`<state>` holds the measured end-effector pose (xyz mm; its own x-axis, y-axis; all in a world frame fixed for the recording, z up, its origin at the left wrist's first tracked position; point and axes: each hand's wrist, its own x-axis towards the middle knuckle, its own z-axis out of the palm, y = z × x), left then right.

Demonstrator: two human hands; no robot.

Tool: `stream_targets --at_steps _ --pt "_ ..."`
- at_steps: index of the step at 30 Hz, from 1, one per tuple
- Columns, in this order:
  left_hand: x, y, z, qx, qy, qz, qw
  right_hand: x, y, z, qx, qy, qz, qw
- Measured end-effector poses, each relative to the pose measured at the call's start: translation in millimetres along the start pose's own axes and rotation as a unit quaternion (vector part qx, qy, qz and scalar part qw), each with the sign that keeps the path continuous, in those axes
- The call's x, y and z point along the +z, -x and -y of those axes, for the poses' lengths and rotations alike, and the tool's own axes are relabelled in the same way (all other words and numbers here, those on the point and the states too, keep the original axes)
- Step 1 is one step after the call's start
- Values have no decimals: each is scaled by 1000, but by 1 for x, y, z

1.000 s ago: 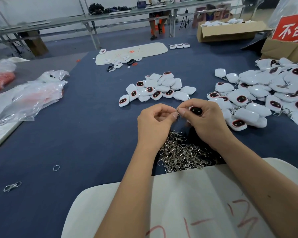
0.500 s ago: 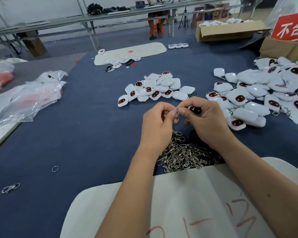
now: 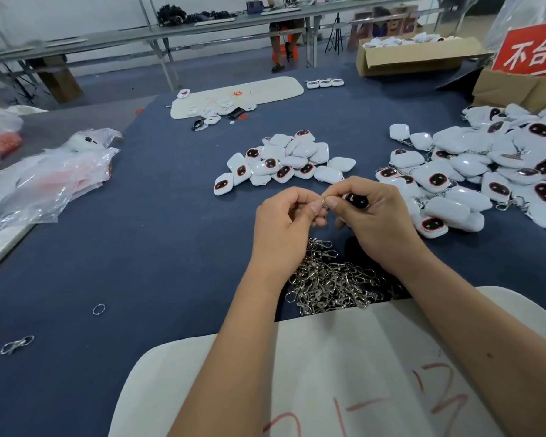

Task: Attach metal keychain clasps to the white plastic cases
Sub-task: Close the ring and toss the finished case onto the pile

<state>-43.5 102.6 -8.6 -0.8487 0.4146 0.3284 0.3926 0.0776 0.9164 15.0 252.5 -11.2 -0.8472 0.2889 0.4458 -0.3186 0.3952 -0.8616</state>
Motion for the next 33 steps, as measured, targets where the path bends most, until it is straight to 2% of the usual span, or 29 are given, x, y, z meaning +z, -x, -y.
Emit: stream_targets --at_steps 7,14,19,25,33 --pt "4 4 4 53 -111 -25 992 1 0 1 3 9 5 1000" --pt "4 5 3 96 -135 -35 986 -1 0 1 37 -13 24 999" --pt "4 5 1 106 -146 -38 983 0 1 3 1 40 -1 999" --pt "4 5 -1 109 -130 -54 984 2 5 9 -98 151 -35 983" --pt "4 5 -2 120 -110 -54 985 2 6 12 -126 157 -47 978"
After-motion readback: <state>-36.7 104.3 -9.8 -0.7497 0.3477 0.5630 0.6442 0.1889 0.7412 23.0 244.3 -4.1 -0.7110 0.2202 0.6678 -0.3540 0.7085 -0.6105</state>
